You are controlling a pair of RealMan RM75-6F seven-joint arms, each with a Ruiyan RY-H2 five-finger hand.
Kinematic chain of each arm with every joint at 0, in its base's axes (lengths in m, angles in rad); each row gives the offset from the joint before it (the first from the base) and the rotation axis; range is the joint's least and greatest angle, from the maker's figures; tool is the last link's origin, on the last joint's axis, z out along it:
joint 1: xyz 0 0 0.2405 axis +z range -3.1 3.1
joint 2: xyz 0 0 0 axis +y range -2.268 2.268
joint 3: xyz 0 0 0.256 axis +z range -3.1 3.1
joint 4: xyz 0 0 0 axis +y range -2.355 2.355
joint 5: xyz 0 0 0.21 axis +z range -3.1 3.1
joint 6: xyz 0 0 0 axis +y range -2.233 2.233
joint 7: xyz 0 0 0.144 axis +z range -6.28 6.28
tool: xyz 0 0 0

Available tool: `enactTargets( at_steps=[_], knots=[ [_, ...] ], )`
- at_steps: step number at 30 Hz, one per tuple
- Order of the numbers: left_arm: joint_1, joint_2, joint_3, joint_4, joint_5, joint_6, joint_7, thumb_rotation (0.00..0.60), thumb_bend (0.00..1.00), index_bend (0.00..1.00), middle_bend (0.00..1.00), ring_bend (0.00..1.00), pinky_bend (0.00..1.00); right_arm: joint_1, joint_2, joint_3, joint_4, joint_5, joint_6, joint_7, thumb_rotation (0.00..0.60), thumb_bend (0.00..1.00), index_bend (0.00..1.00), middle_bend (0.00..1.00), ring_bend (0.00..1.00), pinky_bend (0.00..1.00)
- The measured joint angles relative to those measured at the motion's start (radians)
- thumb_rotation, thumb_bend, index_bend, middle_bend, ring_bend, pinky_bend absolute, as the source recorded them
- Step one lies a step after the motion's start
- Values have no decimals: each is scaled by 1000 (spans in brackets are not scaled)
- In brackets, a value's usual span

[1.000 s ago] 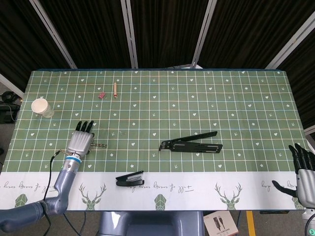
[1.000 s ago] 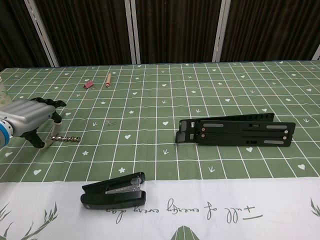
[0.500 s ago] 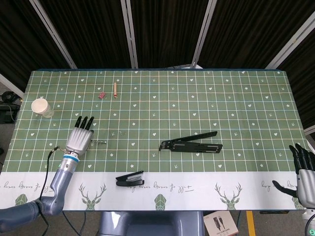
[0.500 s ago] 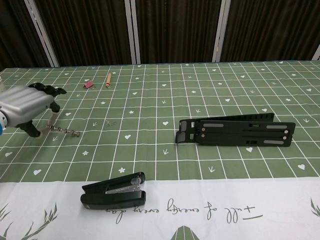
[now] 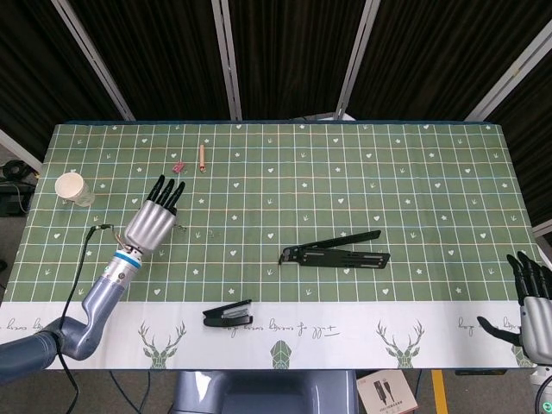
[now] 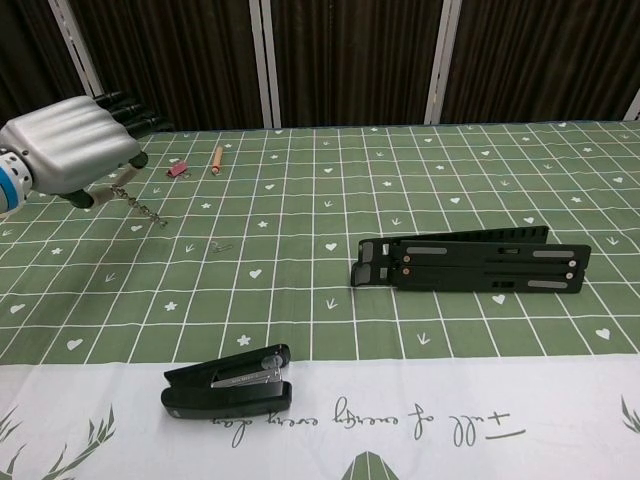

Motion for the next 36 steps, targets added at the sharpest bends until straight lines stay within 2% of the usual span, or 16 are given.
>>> enactTargets(
  at_steps=[14,36],
  knots=[
    [-105,-50,12,96,146,-38,46,600,394,606,0,0,0,9,0,5,7,11,-18,15,600,15,54,0,0,0],
    [-105,-39,40,106,213,-44,62,600,396,606,0,0,0,11,-2,4,7,9,-17,8,600,14,54,0,0,0]
  ],
)
